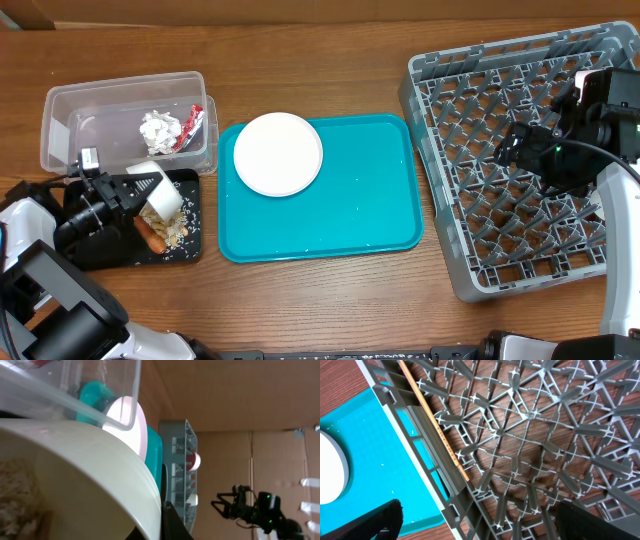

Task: Sort waste into correct bins and load items into the dishwasher
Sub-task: 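Tilt the bowl with the left gripper to pour rice onto the black tray, then carry the emptied bowl right and set it on the teal tray, then withdraw the left gripper and reach the right gripper to the emptied bowl, then grasp the emptied bowl rim with the right gripper and lift, then carry the bowl right and lower it into the dish rack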

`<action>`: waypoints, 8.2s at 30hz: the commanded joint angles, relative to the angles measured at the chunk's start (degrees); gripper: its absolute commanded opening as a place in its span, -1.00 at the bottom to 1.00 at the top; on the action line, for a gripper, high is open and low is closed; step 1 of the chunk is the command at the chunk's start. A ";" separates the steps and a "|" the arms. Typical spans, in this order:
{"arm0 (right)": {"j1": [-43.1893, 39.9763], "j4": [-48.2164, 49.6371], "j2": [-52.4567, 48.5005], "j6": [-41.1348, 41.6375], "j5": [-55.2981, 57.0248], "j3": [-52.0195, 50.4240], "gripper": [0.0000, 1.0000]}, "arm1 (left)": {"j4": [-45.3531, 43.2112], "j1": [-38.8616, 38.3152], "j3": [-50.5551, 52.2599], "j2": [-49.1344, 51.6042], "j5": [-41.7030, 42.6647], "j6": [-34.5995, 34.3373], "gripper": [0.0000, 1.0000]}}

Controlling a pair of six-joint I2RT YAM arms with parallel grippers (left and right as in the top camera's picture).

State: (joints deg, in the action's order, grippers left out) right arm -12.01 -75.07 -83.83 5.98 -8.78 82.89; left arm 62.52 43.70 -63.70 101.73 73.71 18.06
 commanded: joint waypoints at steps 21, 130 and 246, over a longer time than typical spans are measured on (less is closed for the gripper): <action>-0.11 0.22 0.90 0.02 -0.33 1.29 1.00 | 3.04 2.62 -0.07 2.08 6.56 9.05 -0.92; -0.11 -0.24 0.90 0.02 -0.35 1.29 1.00 | -10.34 -85.68 -25.92 14.38 -75.65 -21.31 -0.92; 33.99 29.83 -10.67 4.31 46.45 6.25 -0.92 | 13.35 -35.06 -26.73 -18.05 -74.16 -41.88 0.36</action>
State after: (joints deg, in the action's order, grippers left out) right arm 23.92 -47.42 -95.85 12.25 19.51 87.88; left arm 76.16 8.51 -90.41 84.27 -1.02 -22.81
